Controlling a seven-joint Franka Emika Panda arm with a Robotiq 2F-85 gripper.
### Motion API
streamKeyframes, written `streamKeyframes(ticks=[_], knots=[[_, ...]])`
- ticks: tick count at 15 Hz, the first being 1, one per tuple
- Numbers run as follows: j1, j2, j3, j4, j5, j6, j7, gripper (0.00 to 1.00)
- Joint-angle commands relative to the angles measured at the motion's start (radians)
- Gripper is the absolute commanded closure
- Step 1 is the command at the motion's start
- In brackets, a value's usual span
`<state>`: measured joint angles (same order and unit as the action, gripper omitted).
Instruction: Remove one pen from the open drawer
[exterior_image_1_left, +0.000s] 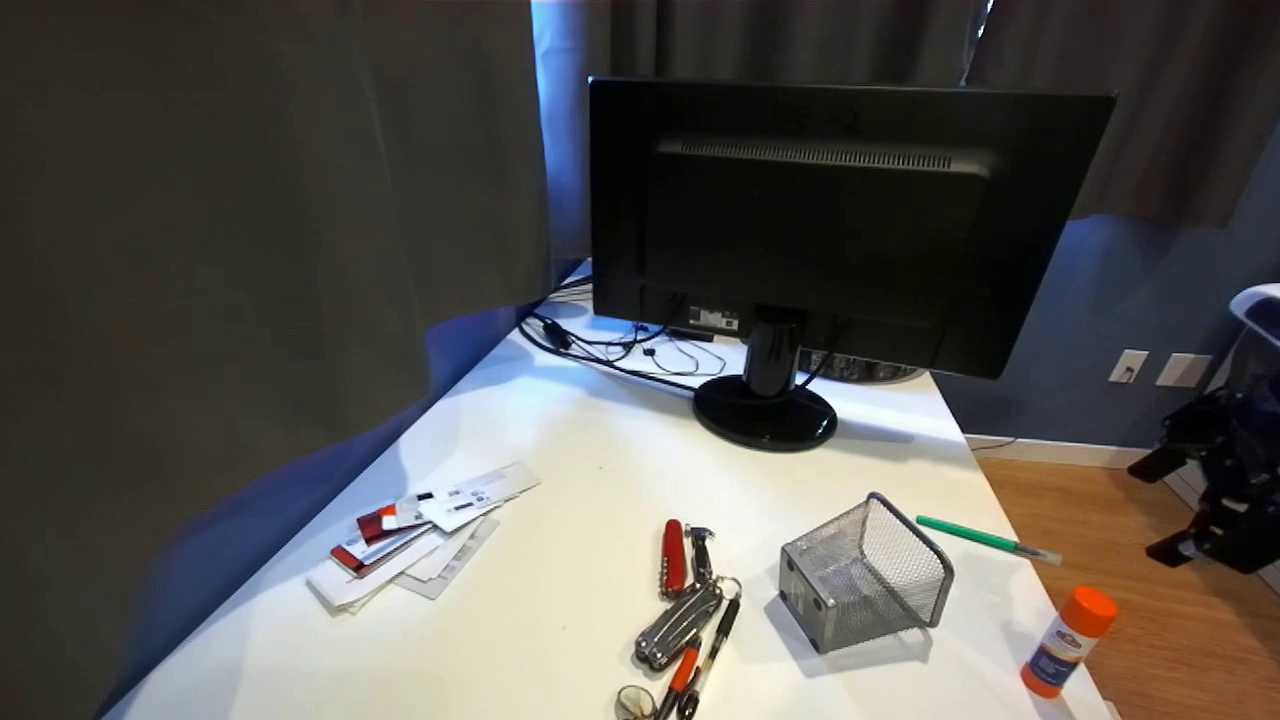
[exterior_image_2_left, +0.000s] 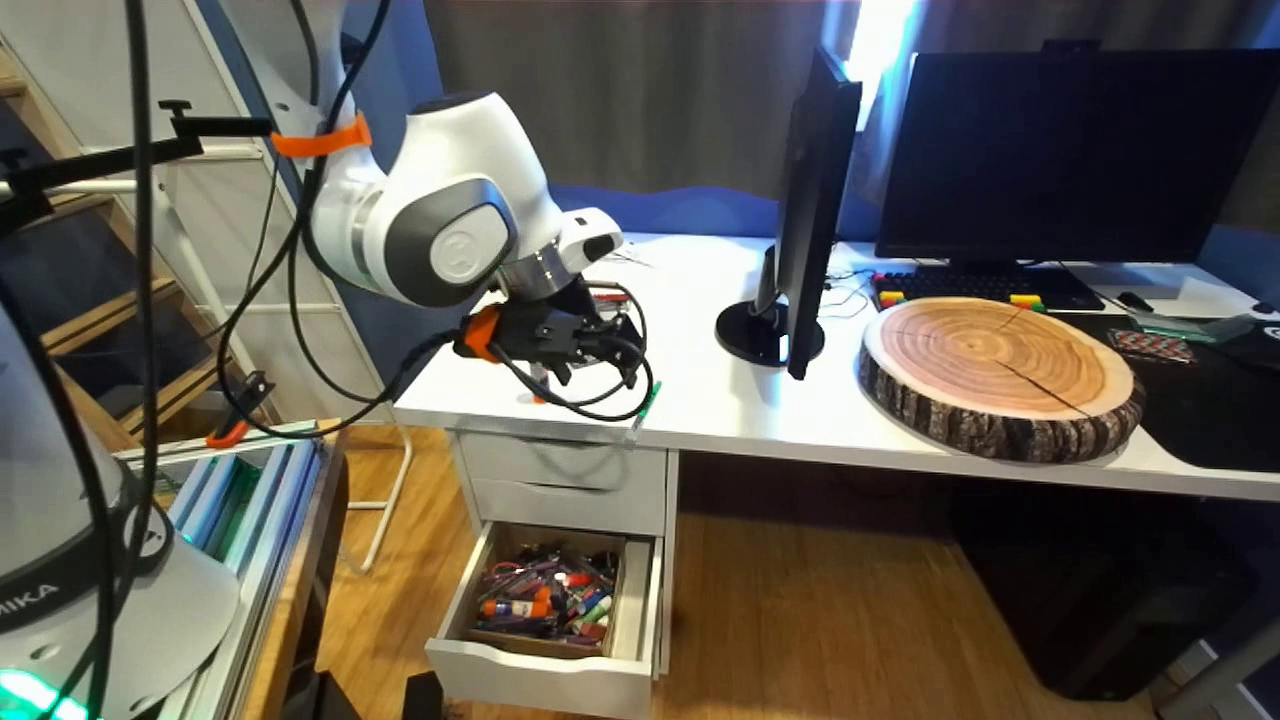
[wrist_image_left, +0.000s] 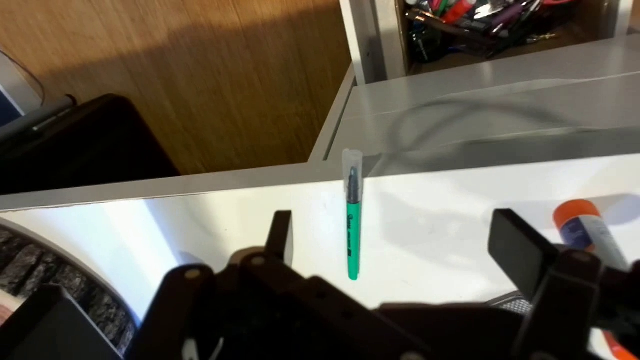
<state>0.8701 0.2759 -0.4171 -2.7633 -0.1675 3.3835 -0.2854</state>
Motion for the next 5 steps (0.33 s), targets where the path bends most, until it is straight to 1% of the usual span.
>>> streamKeyframes(ticks=[1, 5], knots=[[-0.006, -0.022, 0.007, -0.012, -0.006, -0.001, 0.012, 0.00], [-0.009, -0.021, 0.009, -0.006, -0.008, -0.004, 0.016, 0.00]])
